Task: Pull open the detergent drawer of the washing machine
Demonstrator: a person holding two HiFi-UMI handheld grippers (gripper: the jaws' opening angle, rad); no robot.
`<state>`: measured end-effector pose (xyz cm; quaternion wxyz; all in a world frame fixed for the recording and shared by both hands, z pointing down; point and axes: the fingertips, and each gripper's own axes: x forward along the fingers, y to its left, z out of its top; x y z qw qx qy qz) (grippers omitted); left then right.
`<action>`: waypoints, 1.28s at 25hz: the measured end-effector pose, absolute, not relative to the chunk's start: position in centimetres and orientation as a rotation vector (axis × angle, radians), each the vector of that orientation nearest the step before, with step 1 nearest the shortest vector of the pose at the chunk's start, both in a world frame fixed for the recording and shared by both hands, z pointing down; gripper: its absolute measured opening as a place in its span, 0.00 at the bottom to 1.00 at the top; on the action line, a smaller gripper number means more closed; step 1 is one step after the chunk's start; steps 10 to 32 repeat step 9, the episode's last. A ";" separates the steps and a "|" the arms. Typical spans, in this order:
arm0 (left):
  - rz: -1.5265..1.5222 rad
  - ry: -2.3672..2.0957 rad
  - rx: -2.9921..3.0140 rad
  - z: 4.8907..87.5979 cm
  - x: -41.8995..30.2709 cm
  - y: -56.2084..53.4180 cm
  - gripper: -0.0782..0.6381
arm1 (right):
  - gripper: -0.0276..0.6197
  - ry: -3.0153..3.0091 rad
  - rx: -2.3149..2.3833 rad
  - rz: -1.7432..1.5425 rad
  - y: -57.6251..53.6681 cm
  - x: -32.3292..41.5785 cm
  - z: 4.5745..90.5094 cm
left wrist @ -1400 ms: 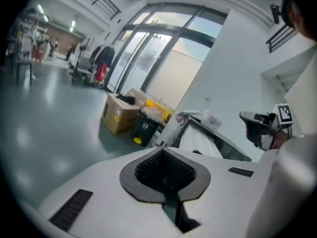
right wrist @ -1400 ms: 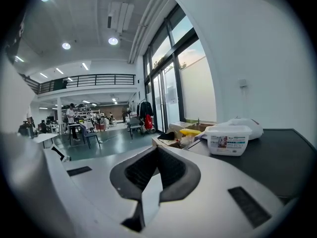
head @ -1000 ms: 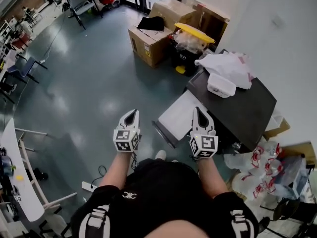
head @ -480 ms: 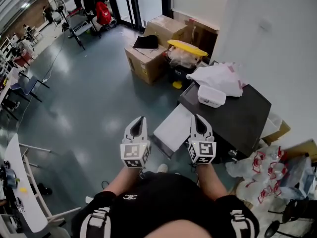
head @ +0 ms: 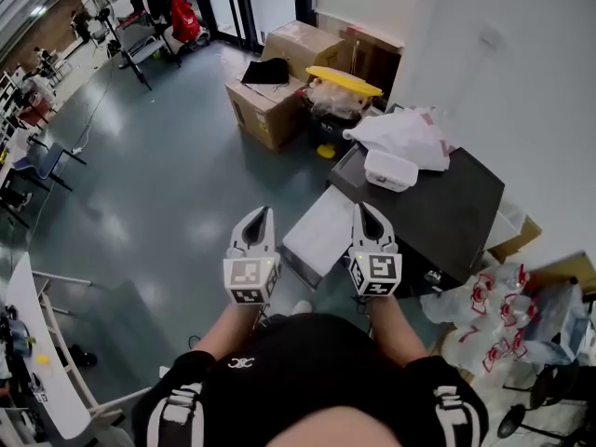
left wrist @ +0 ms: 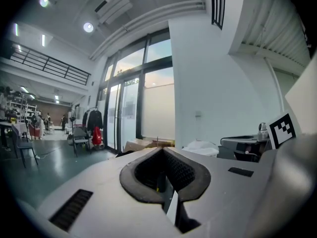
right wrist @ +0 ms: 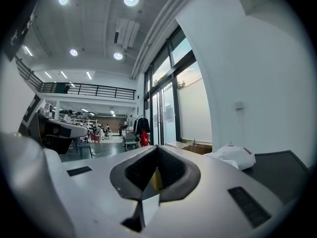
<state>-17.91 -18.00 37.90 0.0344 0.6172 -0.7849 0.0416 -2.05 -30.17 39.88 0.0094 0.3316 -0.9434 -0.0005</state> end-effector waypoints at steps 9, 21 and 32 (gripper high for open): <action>0.154 -2.395 1.912 38.2 -17.2 -18.2 0.11 | 0.05 -2.975 0.992 0.006 -29.6 -2.0 39.8; 0.154 -2.395 1.912 38.2 -17.2 -18.2 0.11 | 0.05 -2.975 0.992 0.006 -29.6 -2.0 39.8; 0.154 -2.395 1.912 38.2 -17.2 -18.2 0.11 | 0.05 -2.975 0.992 0.006 -29.6 -2.0 39.8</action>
